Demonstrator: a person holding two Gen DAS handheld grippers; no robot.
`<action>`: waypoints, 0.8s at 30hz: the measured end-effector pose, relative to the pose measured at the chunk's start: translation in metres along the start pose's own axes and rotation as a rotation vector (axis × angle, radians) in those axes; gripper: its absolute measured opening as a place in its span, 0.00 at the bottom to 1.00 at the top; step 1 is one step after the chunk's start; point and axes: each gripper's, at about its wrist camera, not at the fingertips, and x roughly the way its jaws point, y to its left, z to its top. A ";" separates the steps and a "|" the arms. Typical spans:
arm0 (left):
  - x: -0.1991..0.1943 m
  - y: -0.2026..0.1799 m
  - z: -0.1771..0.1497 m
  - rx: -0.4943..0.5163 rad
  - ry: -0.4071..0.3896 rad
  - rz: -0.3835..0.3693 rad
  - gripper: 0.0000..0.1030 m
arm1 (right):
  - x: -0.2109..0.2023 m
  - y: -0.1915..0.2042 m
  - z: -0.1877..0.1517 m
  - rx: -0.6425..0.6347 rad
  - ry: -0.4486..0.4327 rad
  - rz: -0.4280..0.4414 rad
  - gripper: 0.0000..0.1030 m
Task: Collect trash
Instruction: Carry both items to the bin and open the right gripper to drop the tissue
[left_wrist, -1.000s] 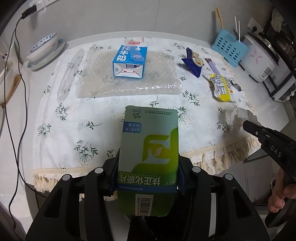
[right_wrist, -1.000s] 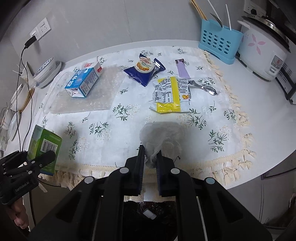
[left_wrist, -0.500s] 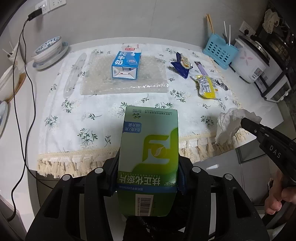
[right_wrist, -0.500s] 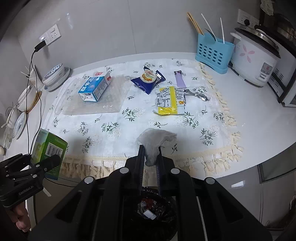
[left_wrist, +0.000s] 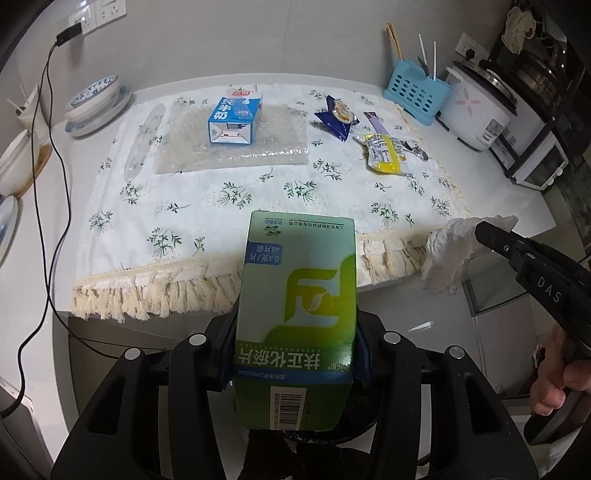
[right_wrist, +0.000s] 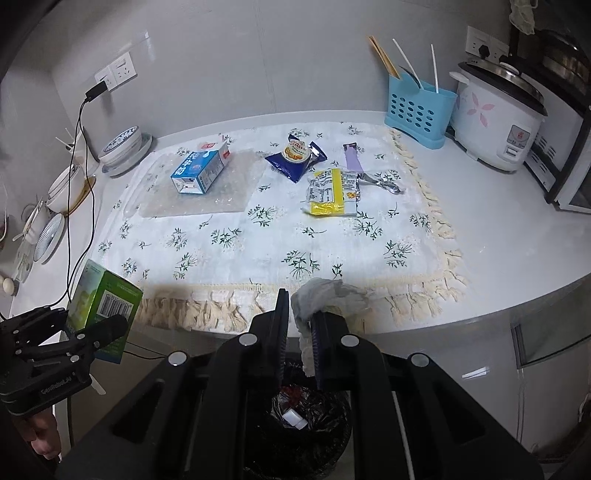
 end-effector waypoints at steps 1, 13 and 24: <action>0.000 -0.001 -0.003 0.001 0.001 0.001 0.46 | 0.000 -0.001 -0.003 -0.003 0.004 -0.001 0.10; -0.004 -0.004 -0.043 -0.021 0.014 -0.009 0.46 | -0.007 -0.006 -0.042 -0.028 0.045 0.009 0.11; 0.011 -0.010 -0.081 -0.029 0.054 -0.026 0.46 | -0.005 -0.005 -0.073 -0.058 0.083 0.021 0.10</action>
